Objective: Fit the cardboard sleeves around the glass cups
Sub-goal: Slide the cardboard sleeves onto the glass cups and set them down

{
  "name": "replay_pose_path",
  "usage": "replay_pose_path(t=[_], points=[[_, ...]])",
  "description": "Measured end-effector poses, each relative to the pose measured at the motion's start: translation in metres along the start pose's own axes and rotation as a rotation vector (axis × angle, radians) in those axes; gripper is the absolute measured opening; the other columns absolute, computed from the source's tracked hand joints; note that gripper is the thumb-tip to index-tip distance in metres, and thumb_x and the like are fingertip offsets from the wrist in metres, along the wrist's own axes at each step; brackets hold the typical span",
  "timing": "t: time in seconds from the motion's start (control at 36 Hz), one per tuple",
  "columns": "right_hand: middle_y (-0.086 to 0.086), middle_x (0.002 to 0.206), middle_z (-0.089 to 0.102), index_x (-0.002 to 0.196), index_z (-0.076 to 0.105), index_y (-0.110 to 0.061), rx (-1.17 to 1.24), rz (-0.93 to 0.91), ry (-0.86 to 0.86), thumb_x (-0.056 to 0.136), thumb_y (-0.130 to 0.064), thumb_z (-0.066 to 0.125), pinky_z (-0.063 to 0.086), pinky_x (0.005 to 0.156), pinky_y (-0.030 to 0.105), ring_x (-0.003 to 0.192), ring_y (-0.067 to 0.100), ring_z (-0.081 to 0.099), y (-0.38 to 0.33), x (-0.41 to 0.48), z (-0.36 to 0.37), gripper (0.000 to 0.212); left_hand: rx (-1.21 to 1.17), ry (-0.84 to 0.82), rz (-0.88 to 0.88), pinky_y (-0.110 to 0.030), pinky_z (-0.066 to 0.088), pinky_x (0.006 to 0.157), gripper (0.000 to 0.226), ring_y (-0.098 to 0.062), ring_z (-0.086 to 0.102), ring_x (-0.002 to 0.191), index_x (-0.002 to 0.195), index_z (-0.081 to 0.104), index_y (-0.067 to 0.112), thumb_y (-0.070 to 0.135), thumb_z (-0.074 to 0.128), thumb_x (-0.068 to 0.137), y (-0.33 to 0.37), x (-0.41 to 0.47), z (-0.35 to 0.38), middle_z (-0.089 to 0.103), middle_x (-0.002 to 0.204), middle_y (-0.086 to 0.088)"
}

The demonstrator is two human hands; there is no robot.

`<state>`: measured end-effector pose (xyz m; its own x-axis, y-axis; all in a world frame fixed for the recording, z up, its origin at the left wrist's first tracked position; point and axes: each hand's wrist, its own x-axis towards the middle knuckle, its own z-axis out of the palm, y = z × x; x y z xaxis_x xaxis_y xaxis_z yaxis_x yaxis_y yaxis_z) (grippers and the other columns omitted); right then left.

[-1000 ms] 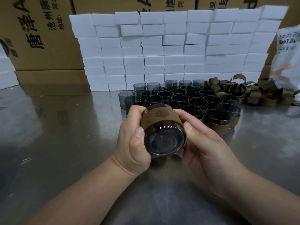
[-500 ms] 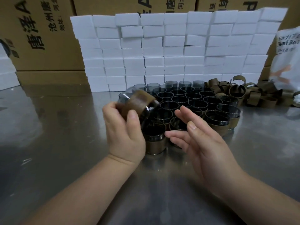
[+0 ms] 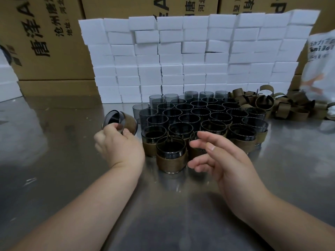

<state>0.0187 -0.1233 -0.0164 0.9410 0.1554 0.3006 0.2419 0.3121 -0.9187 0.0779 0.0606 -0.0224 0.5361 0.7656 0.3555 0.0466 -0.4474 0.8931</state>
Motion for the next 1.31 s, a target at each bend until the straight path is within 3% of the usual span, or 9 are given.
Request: replay_pose_path(t=[0.36,0.61,0.75,0.83,0.89,1.03,1.11,1.22,1.31], points=[[-0.003,0.082,0.070,0.103,0.062,-0.017,-0.022,0.026,-0.006,0.070,-0.026,0.053,0.047,0.051,0.019,0.057,0.017,0.064,0.001,0.000,0.000,0.035,0.125,-0.194,0.098,-0.034,0.027,0.101,0.034,-0.025,0.027,0.121,0.125,0.051,0.020,0.027,0.047,0.092,-0.003,-0.007,0.004,0.033,0.130,-0.007],[-0.003,0.080,0.070,0.101,0.063,-0.016,-0.069,0.006,0.021,0.070,-0.026,0.052,0.046,0.050,0.019,0.055,0.016,0.062,0.000,-0.001,0.000,0.034,0.072,-0.282,0.283,-0.024,0.021,0.099,0.036,-0.014,0.027,0.117,0.124,0.055,0.020,0.030,0.048,0.090,-0.001,-0.013,0.002,0.029,0.109,0.009],[-0.003,0.078,0.069,0.097,0.064,-0.016,-0.083,-0.072,0.085,0.070,-0.023,0.054,0.046,0.048,0.019,0.053,0.014,0.060,-0.004,-0.002,0.002,0.029,0.126,-0.375,0.404,-0.033,0.020,0.110,0.041,-0.012,0.024,0.126,0.126,0.055,0.022,0.036,0.046,0.089,0.001,-0.016,0.001,0.040,0.131,0.002],[-0.003,0.076,0.069,0.094,0.063,-0.017,-0.065,-0.156,0.158,0.084,-0.010,0.058,0.046,0.047,0.019,0.054,0.013,0.060,-0.014,0.002,0.001,0.013,0.110,-0.416,0.407,-0.035,0.018,0.112,0.043,-0.013,0.022,0.131,0.128,0.054,0.025,0.038,0.044,0.088,0.001,-0.017,0.000,0.039,0.137,0.002],[-0.004,0.075,0.069,0.093,0.062,-0.017,-0.047,-0.212,0.224,0.090,-0.005,0.050,0.047,0.047,0.019,0.054,0.012,0.061,-0.025,0.007,-0.003,0.017,0.099,-0.444,0.390,-0.035,0.017,0.113,0.043,-0.013,0.022,0.133,0.128,0.054,0.025,0.038,0.044,0.089,0.002,-0.017,0.000,0.038,0.140,0.002],[-0.005,0.073,0.065,0.092,0.056,-0.018,0.006,-0.301,0.372,0.076,-0.020,0.052,0.045,0.045,0.017,0.051,0.011,0.061,-0.066,0.032,-0.027,0.016,0.104,-0.485,0.396,-0.039,0.015,0.114,0.040,-0.015,0.020,0.136,0.126,0.057,0.023,0.036,0.043,0.090,0.002,-0.018,0.000,0.038,0.143,0.001],[0.000,0.089,0.062,0.095,0.055,-0.022,-0.104,-0.311,0.441,0.082,-0.019,0.050,0.045,0.046,0.017,0.054,0.010,0.063,-0.083,0.053,-0.047,0.014,0.113,-0.480,0.400,-0.040,0.016,0.114,0.039,-0.016,0.020,0.136,0.125,0.058,0.022,0.035,0.044,0.091,0.003,-0.018,0.000,0.039,0.142,0.001],[-0.002,0.093,0.058,0.103,0.055,-0.024,-0.302,-0.258,0.510,0.084,-0.017,0.048,0.048,0.045,0.019,0.054,0.010,0.064,-0.089,0.093,-0.083,0.021,0.109,-0.475,0.401,-0.040,0.017,0.113,0.040,-0.015,0.022,0.136,0.123,0.060,0.022,0.037,0.043,0.089,0.003,-0.019,0.000,0.040,0.141,0.001],[-0.002,0.094,0.058,0.107,0.060,-0.029,-0.498,-0.133,0.531,0.083,-0.018,0.043,0.052,0.061,0.027,0.064,0.013,0.063,-0.083,0.126,-0.117,0.031,0.115,-0.478,0.405,-0.040,0.018,0.112,0.043,-0.014,0.022,0.135,0.121,0.061,0.022,0.040,0.040,0.087,0.003,-0.019,0.000,0.042,0.139,0.003]])
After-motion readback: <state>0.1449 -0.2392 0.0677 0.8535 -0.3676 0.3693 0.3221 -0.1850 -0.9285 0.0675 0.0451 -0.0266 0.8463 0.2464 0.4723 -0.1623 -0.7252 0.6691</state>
